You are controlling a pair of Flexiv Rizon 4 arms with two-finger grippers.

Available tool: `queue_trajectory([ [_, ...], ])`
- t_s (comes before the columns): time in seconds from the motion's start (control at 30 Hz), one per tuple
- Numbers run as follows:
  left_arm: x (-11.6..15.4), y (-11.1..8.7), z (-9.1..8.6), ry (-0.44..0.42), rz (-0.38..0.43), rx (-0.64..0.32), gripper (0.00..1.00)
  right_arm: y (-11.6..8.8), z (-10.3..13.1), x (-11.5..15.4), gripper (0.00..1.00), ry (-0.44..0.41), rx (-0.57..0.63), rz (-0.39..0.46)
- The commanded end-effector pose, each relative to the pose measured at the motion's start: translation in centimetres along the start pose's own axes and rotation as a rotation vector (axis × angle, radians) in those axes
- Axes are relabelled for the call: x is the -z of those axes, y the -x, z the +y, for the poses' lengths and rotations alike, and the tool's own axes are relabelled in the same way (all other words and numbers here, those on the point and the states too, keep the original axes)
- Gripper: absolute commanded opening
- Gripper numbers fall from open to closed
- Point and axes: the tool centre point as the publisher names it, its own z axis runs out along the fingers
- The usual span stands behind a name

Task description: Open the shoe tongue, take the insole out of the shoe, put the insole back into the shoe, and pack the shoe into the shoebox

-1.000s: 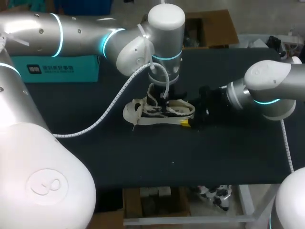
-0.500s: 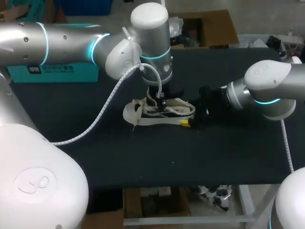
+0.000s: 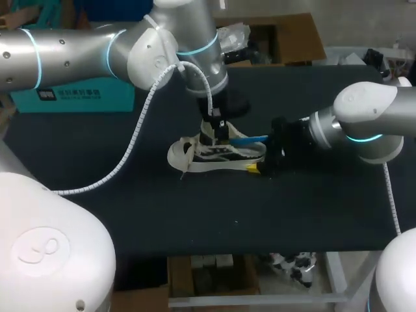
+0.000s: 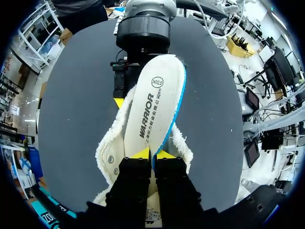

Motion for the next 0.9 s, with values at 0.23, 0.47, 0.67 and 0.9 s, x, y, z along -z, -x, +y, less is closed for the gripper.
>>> queue_trajectory([
  [0.23, -1.3, 0.2, -0.3, 0.022, 0.039, 0.011, 0.46, 0.0, -0.6, -0.4, 0.0, 0.003, 0.001, 0.002],
  [0.47, -0.8, -1.2, -1.1, -0.01, 0.028, -0.015, 0.48, 0.0, -0.6, -0.4, 0.0, 0.003, 0.001, 0.002],
  [0.67, -0.5, -2.6, -2.0, -0.029, -0.005, -0.062, 0.49, 0.0, -0.6, -0.4, 0.0, 0.003, 0.001, 0.002],
  [0.9, -1.6, -3.0, -3.8, -0.03, -0.045, -0.097, 0.49, 0.0, -0.6, -0.4, 0.0, 0.003, 0.001, 0.002],
])
